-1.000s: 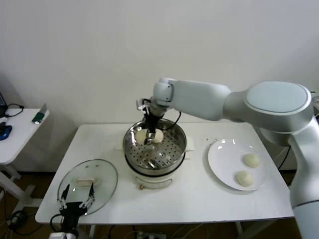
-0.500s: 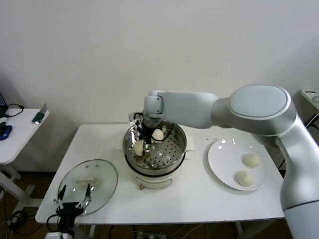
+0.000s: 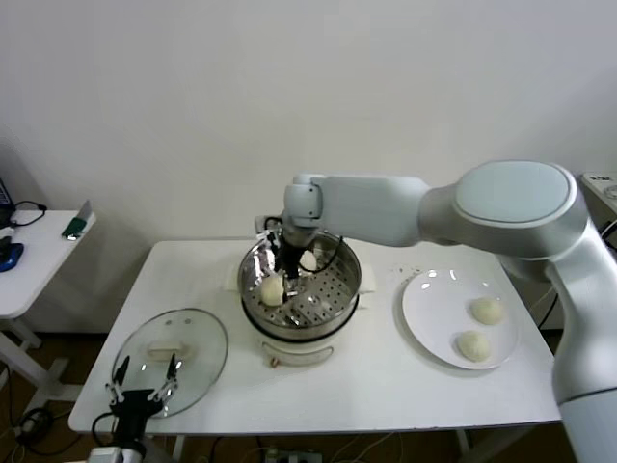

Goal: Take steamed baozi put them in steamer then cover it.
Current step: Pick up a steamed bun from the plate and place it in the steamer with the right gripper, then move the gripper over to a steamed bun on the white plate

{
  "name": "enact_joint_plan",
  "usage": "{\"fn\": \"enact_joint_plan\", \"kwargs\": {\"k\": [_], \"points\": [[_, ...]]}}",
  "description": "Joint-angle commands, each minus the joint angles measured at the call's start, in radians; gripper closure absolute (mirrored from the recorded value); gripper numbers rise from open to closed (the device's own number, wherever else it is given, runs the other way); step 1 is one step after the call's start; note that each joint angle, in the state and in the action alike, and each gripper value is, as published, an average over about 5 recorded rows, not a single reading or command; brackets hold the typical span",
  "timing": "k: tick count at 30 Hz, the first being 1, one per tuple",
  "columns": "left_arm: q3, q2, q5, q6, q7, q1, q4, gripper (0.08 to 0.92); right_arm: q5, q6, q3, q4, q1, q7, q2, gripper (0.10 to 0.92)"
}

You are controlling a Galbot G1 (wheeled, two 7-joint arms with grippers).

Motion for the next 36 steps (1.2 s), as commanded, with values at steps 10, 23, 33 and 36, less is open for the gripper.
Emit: {"fn": "enact_joint_plan", "kwargs": {"k": [10,23,33,36], "points": [[0.003,-0.004,0.024,0.027,0.011,0.004,-0.021,0.177,-0.097,0.073,-0.045,0.184,0.204,-0.134,-0.449,0.203],[0.001,-0.024,0.068,0.036,0.020,0.010,-0.023,0.177,-0.463,0.088,0.013,0.354,-0.008,-0.124,-0.842,0.203],[0.003,-0.045,0.102,0.035,0.018,0.027,-0.020,0.177,-0.645,0.138,0.209,0.273,-0.300,-0.114,-0.957,0.203],[0.003,-0.049,0.116,0.035,0.015,0.030,-0.016,0.177,-0.685,0.153,0.278,0.240,-0.379,-0.106,-0.956,0.203]]}}
